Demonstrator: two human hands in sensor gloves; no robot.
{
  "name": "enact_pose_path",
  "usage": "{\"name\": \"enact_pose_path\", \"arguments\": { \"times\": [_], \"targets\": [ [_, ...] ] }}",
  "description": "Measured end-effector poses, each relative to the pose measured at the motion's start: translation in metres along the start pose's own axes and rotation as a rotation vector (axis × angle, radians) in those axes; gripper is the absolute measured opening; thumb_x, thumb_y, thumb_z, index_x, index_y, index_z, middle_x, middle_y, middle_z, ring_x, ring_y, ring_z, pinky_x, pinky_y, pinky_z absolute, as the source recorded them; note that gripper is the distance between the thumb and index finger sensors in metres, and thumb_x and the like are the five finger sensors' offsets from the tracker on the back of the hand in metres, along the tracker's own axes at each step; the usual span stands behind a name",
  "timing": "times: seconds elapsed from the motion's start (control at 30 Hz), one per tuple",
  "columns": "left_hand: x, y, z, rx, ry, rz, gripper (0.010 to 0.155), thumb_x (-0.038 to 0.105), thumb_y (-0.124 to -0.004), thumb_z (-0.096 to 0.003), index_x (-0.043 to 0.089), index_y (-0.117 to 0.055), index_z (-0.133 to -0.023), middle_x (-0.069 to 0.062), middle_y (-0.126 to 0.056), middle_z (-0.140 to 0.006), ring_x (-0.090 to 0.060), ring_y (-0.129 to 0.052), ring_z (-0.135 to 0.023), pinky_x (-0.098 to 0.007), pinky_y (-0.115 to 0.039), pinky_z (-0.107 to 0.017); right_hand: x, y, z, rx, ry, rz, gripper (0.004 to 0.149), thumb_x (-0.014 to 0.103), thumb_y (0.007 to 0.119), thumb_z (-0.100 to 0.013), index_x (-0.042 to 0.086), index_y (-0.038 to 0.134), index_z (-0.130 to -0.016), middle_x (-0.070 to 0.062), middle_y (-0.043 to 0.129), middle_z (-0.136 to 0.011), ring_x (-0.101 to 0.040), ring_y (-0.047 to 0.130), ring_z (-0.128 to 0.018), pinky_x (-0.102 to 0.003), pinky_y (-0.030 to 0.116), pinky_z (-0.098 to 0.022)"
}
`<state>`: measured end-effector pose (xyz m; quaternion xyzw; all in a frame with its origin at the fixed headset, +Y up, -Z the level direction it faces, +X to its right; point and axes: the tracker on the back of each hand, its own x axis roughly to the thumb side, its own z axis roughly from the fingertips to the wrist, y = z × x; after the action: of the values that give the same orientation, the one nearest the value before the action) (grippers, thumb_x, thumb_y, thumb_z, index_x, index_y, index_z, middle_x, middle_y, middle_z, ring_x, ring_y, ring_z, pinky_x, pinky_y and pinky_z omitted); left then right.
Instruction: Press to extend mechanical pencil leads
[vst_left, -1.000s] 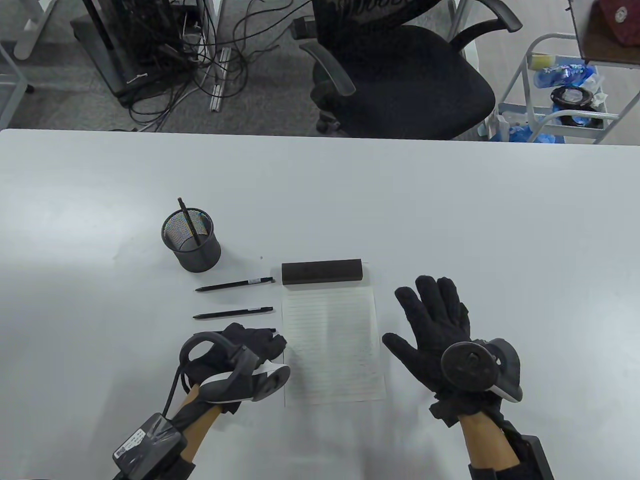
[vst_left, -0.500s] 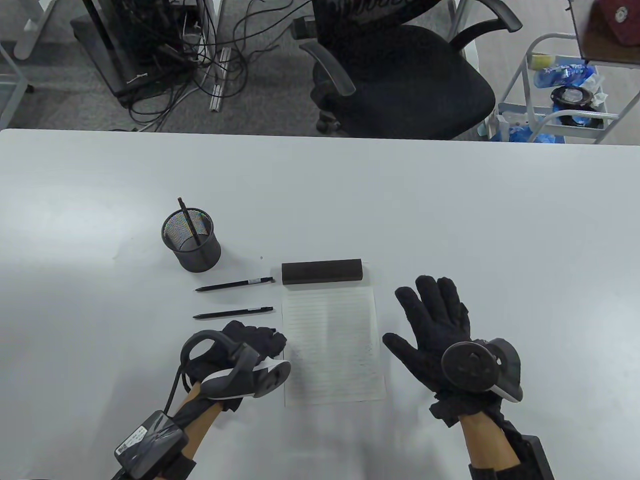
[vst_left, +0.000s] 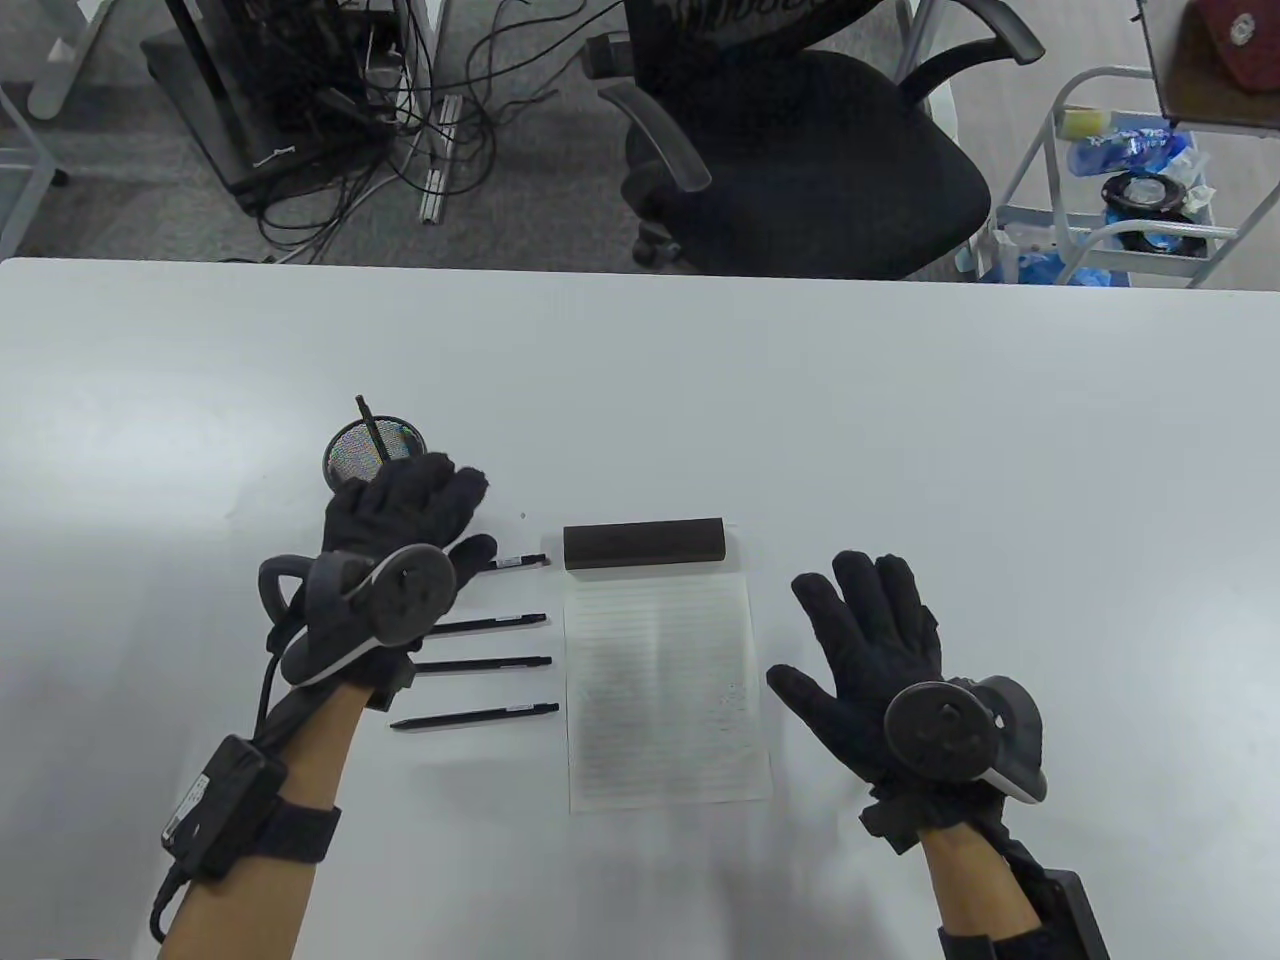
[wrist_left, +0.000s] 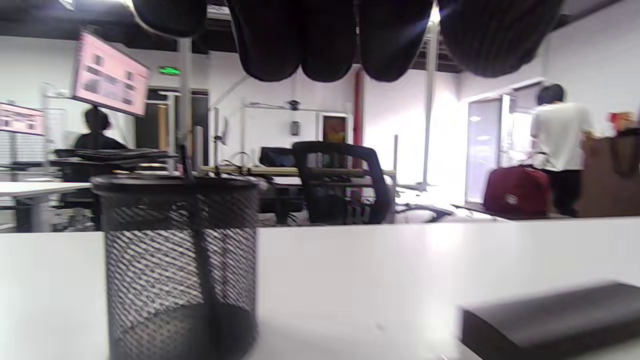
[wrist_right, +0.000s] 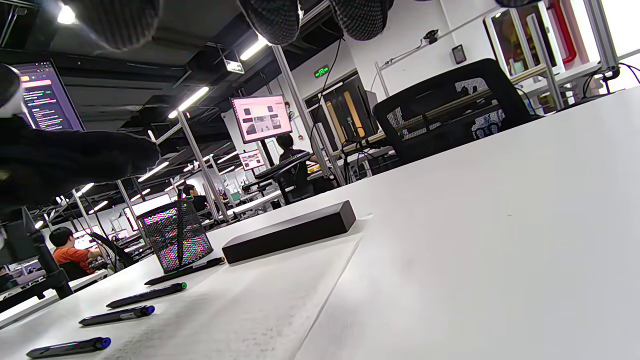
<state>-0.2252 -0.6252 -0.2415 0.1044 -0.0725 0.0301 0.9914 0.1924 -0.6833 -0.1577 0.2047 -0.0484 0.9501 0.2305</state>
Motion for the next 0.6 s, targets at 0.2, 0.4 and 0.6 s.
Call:
{"name": "enact_pose_path", "arguments": {
  "times": [0.2,0.4,0.6],
  "targets": [
    [-0.039,-0.008,-0.038,-0.024,0.187,0.076,0.080,0.061,-0.073,-0.0501,0.028,-0.048,-0.118,-0.004,-0.054,-0.121,-0.032,-0.062,-0.112,-0.062,-0.056,-0.077,0.000,0.000,0.000,0.002,0.005,0.001,0.080,0.063,0.056,-0.056,0.020,0.037,-0.121,-0.035,0.032,-0.123,-0.065,0.019,-0.105,-0.084,0.037,-0.063],
    [-0.082,-0.030,-0.063,-0.087,0.402,0.176,0.081,0.063,-0.073,-0.0493,0.026,-0.050,-0.117,-0.005,-0.056,-0.120,-0.032,-0.064,-0.110,-0.061,-0.058,-0.076,-0.002,0.000,-0.001,0.007,0.013,0.004,0.080,0.063,0.056,-0.056,0.020,0.038,-0.121,-0.035,0.032,-0.123,-0.065,0.020,-0.105,-0.084,0.037,-0.063],
    [-0.110,-0.055,-0.068,-0.126,0.557,0.323,0.072,0.067,-0.071,-0.0468,0.032,-0.067,-0.110,-0.004,-0.065,-0.117,-0.032,-0.070,-0.107,-0.061,-0.062,-0.074,-0.003,-0.002,-0.001,0.003,0.020,0.009,0.080,0.063,0.056,-0.056,0.020,0.038,-0.121,-0.035,0.032,-0.123,-0.065,0.020,-0.105,-0.084,0.037,-0.063]
  ]
}}
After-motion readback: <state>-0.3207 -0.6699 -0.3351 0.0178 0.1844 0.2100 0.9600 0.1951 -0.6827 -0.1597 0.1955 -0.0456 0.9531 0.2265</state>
